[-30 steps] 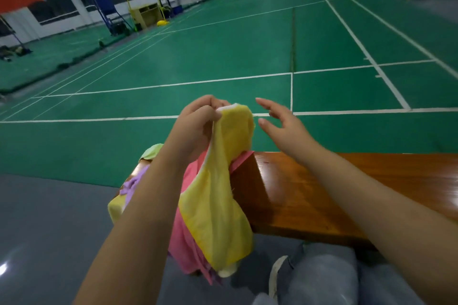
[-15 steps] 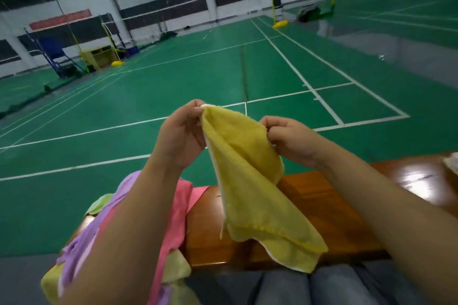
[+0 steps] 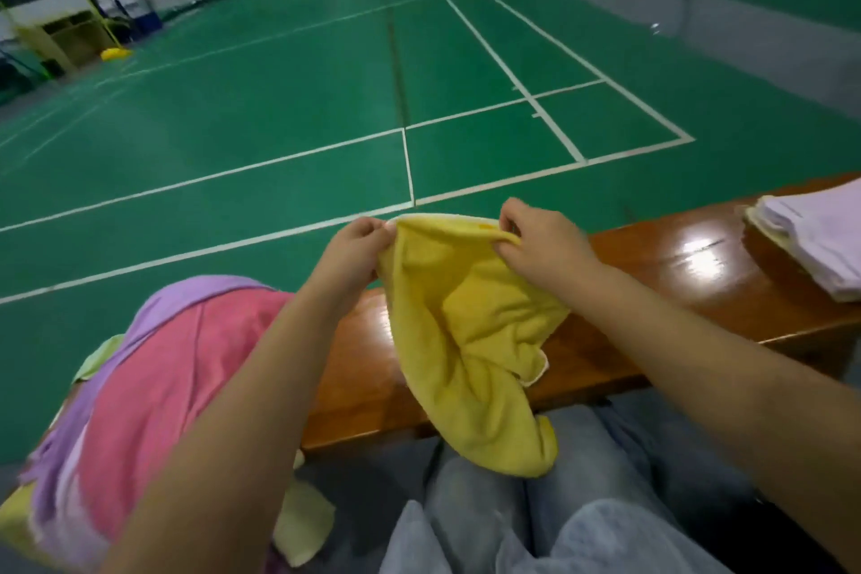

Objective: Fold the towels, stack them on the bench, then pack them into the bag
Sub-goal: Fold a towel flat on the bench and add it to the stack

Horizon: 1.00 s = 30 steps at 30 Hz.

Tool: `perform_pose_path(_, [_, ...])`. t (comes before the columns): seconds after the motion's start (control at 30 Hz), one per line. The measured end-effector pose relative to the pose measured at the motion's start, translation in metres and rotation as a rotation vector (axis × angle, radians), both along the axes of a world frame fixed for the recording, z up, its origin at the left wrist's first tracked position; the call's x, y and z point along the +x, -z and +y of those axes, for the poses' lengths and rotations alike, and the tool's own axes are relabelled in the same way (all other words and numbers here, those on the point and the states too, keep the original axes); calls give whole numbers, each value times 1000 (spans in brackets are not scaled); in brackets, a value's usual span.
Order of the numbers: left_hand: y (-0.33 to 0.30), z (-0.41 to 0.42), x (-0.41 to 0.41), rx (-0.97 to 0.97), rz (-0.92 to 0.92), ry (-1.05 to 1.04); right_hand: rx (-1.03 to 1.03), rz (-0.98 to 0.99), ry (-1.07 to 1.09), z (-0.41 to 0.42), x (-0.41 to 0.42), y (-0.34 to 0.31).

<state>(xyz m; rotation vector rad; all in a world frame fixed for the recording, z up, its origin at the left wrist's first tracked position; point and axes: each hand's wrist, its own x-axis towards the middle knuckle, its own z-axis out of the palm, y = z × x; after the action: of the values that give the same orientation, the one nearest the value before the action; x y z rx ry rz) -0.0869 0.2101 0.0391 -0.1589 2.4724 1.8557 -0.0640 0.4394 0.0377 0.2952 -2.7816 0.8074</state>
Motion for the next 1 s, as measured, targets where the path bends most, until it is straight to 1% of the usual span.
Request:
perform_pose_path(0.03, [17,5,1,-118,-30,15,102,-27,-2,-6,4,22])
perform_pose_path(0.07, [34,10,4,-232,-56,32,199,-95,-26,-11,9,45])
perform_pose_path(0.1, [49,15,7,-326,-71,49,273,-193,-65,-16,15,66])
perform_pose_path(0.17, [76,24,13,-450,-78,115,387,-417,-152,-25,24,96])
perform_pose_path(0.2, [87,27,17,-476,-97,179,398,-479,-182,-27,26,104])
perform_pose_path(0.27, [99,28,24,-503,-146,315,327,-534,-213,-26,24,104])
perform_pose_path(0.3, [102,26,27,-495,-144,349,266,-547,-230,-24,22,99])
perform_pose_path(0.33, [102,22,28,-448,-124,333,188,-557,-240,-20,18,94])
perform_pose_path(0.4, [99,13,30,-315,-71,195,-10,-502,-175,-8,8,84])
perform_pose_path(0.43, [99,7,30,-308,-45,106,-76,-430,-101,-2,2,80])
perform_pose_path(0.5, [105,-10,24,-424,-70,7,-83,-272,42,9,-16,80])
perform_pose_path(0.53, [110,-18,20,-512,-119,5,-58,-234,84,13,-27,84])
perform_pose_path(0.6, [118,-33,17,-693,-223,97,-2,-275,106,18,-47,94])
perform_pose_path(0.67, [124,-46,12,-791,-244,206,83,-383,113,22,-65,108])
perform_pose_path(0.73, [120,-51,12,-772,-233,237,107,-475,191,27,-74,119])
perform_pose_path(0.83, [113,-55,16,-722,-254,240,32,-564,324,34,-78,126])
perform_pose_path(0.9, [112,-58,20,-671,-260,234,21,-572,330,39,-77,127])
perform_pose_path(1.0, [111,-63,24,-610,-269,184,50,-547,284,43,-75,124])
